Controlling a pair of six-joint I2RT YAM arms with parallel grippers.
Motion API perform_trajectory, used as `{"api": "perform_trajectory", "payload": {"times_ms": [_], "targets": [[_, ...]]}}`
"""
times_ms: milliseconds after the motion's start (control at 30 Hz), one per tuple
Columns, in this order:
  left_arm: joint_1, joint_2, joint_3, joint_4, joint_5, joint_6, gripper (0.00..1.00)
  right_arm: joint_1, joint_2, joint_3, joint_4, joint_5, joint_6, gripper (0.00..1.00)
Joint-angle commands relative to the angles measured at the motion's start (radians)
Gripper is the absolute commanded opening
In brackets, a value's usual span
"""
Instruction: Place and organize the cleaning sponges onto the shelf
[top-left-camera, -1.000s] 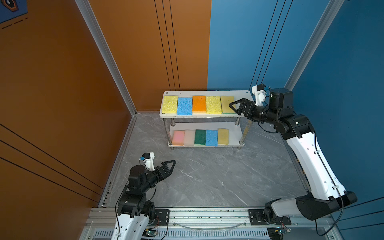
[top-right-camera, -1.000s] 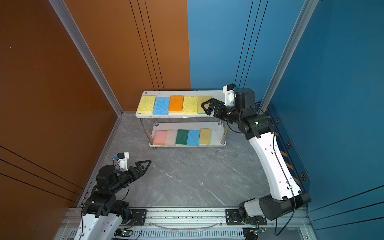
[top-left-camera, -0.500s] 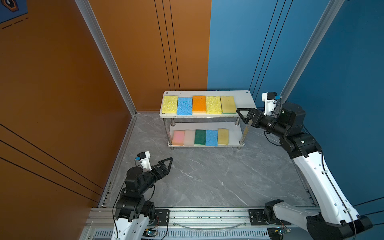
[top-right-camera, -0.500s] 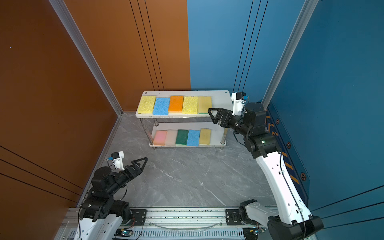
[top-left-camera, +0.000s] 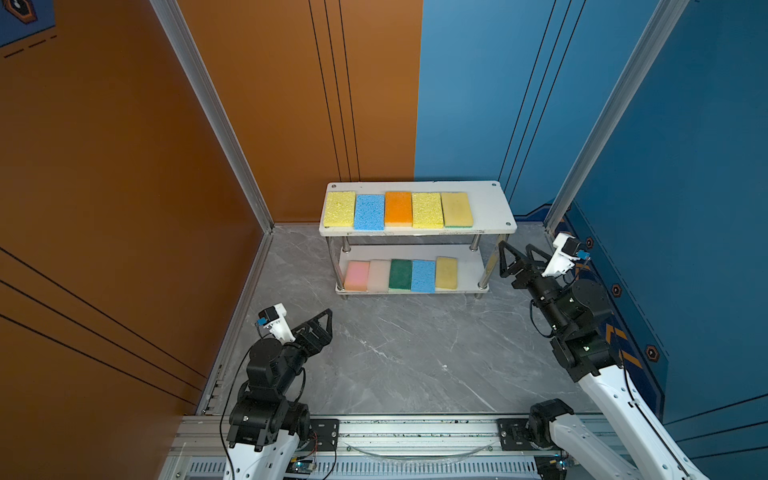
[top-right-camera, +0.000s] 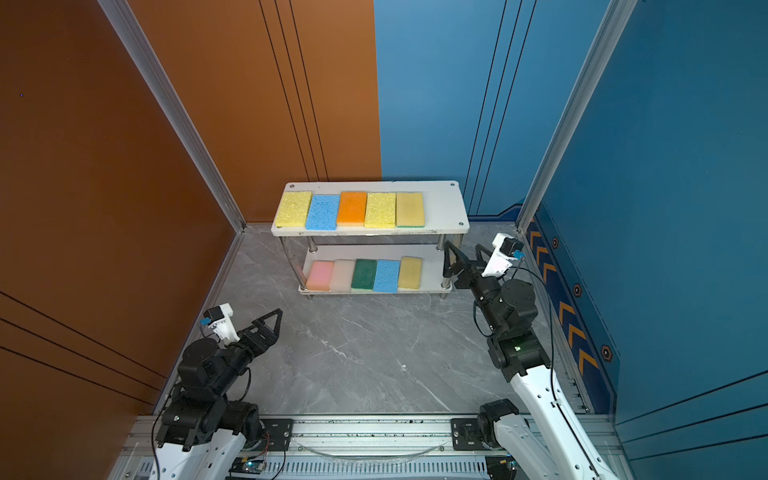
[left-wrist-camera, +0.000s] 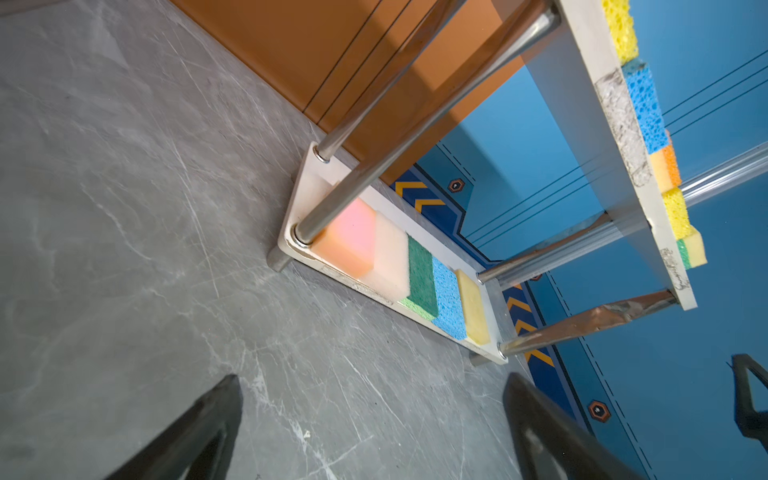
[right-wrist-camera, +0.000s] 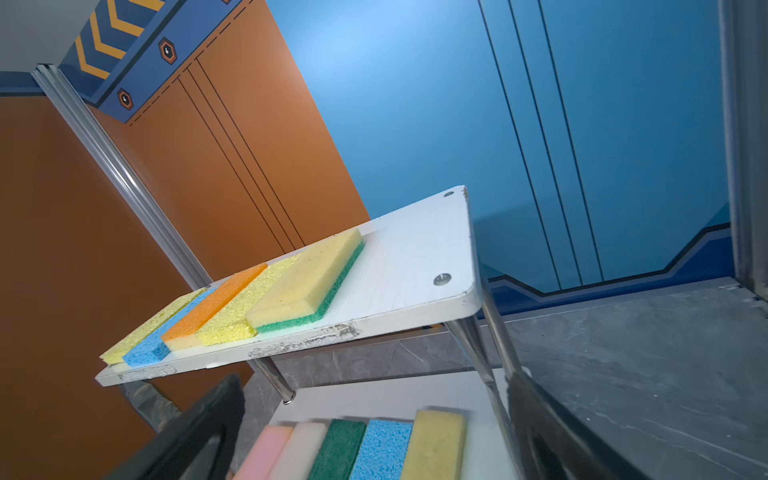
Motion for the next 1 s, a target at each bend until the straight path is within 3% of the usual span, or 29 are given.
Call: {"api": "perform_trajectory", "payload": {"times_ms": [0, 300, 533, 800, 967], "targets": [[-0.007, -0.024, -0.044, 0.058, -0.119, 0.087, 0.98, -0.019, -0.016, -0.070, 0.013, 0.126, -0.141, 1.00], [-0.006, -0.058, -0.163, 0.185, -0.220, 0.178, 0.98, -0.107, 0.058, -0.224, 0.043, 0.168, -0.263, 1.00], [-0.011, -0.006, -0.187, 0.342, -0.249, 0.235, 0.98, -0.156, 0.226, -0.286, 0.179, 0.169, -0.321, 1.00], [-0.048, 0.114, -0.157, 0.464, -0.359, 0.453, 0.98, -0.175, 0.500, -0.337, 0.421, 0.180, -0.363, 1.00], [-0.053, 0.241, -0.150, 0.547, -0.399, 0.615, 0.98, -0.180, 0.570, -0.350, 0.492, 0.180, -0.376, 1.00]]}}
